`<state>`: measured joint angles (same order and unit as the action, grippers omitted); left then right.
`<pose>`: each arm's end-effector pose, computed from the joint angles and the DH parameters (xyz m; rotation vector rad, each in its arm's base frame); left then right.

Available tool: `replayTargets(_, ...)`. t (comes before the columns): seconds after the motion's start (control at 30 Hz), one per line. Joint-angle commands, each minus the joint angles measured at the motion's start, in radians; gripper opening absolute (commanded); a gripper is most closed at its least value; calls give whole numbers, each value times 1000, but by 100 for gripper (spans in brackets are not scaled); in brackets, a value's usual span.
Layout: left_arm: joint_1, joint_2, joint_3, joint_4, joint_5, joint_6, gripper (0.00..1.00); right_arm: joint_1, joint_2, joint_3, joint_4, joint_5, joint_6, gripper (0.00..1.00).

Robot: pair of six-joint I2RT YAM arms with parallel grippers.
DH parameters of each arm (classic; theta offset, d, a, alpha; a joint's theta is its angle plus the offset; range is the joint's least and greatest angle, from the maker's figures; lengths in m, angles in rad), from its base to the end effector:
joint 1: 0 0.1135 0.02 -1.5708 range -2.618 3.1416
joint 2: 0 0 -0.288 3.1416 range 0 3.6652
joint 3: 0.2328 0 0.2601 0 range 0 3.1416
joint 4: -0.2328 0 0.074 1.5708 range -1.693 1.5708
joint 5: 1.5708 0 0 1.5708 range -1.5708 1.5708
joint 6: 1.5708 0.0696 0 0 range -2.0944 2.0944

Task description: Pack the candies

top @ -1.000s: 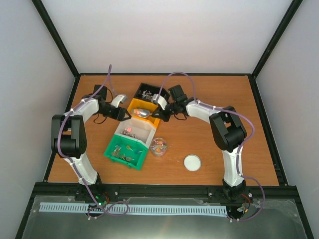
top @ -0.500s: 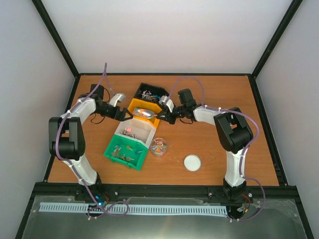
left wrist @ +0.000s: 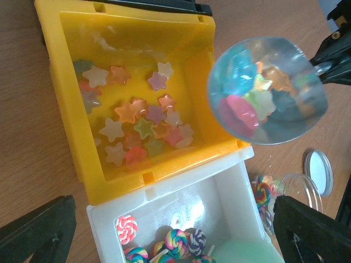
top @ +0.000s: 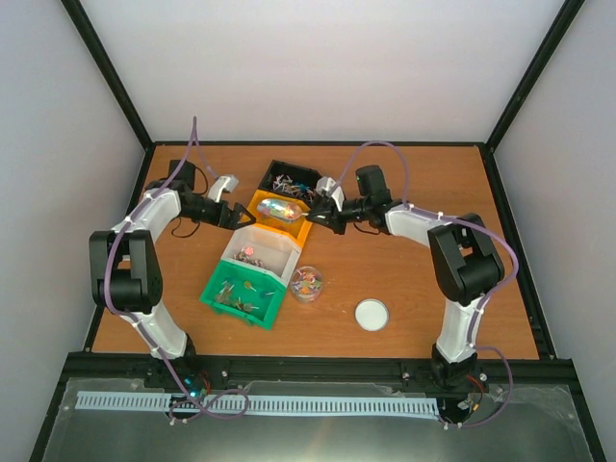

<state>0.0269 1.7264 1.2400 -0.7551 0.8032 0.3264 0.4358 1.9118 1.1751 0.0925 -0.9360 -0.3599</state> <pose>0.3572 -0.0405 0.2170 0.5510 2.4615 -0.9785 0.3718 0.2350 0.1901 -1.2625 1.6775 1.0667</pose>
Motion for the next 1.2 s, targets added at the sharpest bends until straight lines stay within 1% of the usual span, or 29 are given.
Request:
replayTargets(0.0, 11, -34, 39, 19, 35, -20, 100, -27, -77, 16, -72, -56, -83, 3)
replayTargets(0.23, 11, -35, 32, 14, 41, -16, 100, -57, -176, 57, -421, -123, -340, 3)
replayTargets(0.33, 11, -33, 30, 16, 39, -17, 100, -71, -215, 72, -576, -160, -424, 3)
replayTargets(0.47, 12, -35, 25, 16, 41, -16, 100, -85, -283, 49, -744, -178, -531, 3)
replayTargets(0.6, 11, -39, 23, 18, 42, -19, 100, -105, -347, 14, -872, -170, -638, 3)
replayTargets(0.8, 12, -44, 26, 20, 42, -23, 100, -131, -431, -62, -995, -84, -776, 3)
replayTargets(0.97, 11, -34, 20, 35, 37, -32, 100, -132, -474, -122, -1047, 1, -855, 3)
replayTargets(1.17, 11, -31, 18, 38, 36, -32, 100, -132, -481, -134, -1061, 93, -849, 3)
